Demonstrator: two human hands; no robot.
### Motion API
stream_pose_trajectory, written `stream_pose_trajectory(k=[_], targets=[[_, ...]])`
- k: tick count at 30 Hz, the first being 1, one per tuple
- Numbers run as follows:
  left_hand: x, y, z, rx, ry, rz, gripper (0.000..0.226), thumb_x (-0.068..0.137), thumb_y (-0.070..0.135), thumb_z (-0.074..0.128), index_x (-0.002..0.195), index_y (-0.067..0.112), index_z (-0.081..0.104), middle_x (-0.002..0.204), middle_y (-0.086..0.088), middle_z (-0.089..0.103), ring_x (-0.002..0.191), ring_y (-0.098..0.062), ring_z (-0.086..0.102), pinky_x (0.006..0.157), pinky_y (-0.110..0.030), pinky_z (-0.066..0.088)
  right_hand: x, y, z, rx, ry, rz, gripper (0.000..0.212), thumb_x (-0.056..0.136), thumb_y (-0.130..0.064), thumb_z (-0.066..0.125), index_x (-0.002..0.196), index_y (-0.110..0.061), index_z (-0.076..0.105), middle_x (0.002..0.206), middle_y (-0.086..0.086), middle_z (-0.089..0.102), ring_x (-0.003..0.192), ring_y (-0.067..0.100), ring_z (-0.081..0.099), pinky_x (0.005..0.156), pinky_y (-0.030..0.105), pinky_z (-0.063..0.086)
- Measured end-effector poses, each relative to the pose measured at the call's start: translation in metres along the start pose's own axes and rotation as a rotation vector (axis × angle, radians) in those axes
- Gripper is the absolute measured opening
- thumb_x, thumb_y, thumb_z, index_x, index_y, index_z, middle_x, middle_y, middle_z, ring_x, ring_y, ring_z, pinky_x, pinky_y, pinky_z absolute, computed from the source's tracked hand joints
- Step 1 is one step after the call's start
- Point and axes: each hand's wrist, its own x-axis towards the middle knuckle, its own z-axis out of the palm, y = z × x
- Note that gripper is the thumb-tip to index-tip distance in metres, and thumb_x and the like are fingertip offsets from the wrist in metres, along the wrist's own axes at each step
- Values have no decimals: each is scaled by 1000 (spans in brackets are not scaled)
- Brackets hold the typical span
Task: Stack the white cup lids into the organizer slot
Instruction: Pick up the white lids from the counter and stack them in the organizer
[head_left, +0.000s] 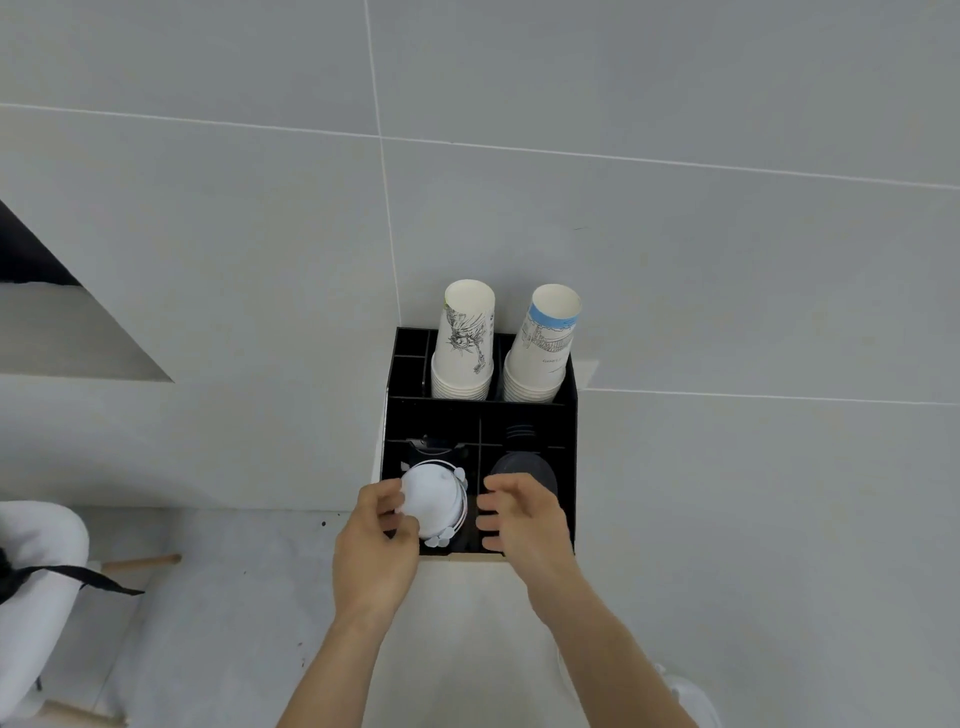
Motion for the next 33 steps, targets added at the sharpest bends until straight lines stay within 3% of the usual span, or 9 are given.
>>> stream_pose_trajectory(k=[2, 6, 8, 11, 17, 21, 25, 28, 33], targets=[[-12, -4, 7, 13, -28, -14, 35, 90, 8, 54, 114, 31, 61, 103, 13, 72, 91, -1, 65, 70, -24, 46, -7, 6, -23, 35, 18, 20, 27, 99, -8, 46, 105, -20, 70, 99, 9, 77, 79, 20, 72, 77, 37, 63], [-44, -18, 36, 88, -190, -100, 24, 91, 20, 54, 104, 38, 63, 98, 11, 73, 80, -16, 70, 77, -34, 56, -17, 39, -72, -82, 97, 142, 29, 98, -9, 44, 103, -17, 71, 92, 9, 76, 72, 21, 68, 70, 36, 59], [-62, -24, 52, 124, -274, -116, 21, 91, 22, 54, 102, 37, 64, 100, 9, 73, 83, -18, 71, 83, -37, 58, -21, 63, -92, -189, 128, 211, 29, 95, -13, 44, 100, -20, 72, 95, 7, 75, 77, 25, 70, 77, 39, 63], [-85, -29, 75, 159, -374, -138, 22, 91, 27, 54, 109, 34, 65, 103, 8, 72, 93, -18, 70, 92, -39, 56, -30, 89, -118, -304, 174, 268, 30, 93, -17, 45, 107, -21, 71, 103, 4, 74, 96, 31, 72, 92, 50, 61], [-119, -32, 109, 234, -501, -215, 34, 90, 28, 55, 123, 27, 62, 111, 8, 67, 105, -18, 67, 99, -36, 52, -42, 116, -143, -371, 211, 311, 31, 98, -18, 44, 118, -19, 68, 99, 0, 61, 95, 25, 62, 86, 33, 48], [-135, -32, 125, 247, -529, -267, 40, 89, 24, 58, 128, 23, 58, 116, 5, 64, 113, -20, 61, 102, -37, 48, -48, 126, -146, -337, 181, 329, 33, 99, -19, 45, 124, -19, 66, 105, 0, 63, 94, 23, 57, 84, 29, 43], [-144, -32, 133, 222, -534, -301, 46, 88, 20, 57, 134, 22, 53, 130, 0, 63, 119, -21, 59, 102, -37, 46, -50, 129, -144, -288, 128, 349, 37, 98, -20, 46, 130, -20, 65, 125, 4, 69, 105, 23, 64, 90, 32, 51], [-147, -33, 136, 195, -502, -314, 47, 87, 17, 58, 134, 22, 53, 128, 1, 63, 117, -20, 60, 98, -35, 47, -50, 130, -142, -239, 105, 358, 35, 95, -22, 47, 124, -22, 68, 117, 0, 71, 105, 24, 68, 95, 42, 59], [-145, -27, 131, 142, -421, -261, 39, 89, 15, 58, 126, 26, 57, 121, 4, 65, 106, -17, 62, 87, -30, 46, -50, 122, -142, -224, 133, 297, 23, 92, -24, 51, 101, -25, 72, 94, -5, 73, 90, 23, 72, 88, 49, 63]])
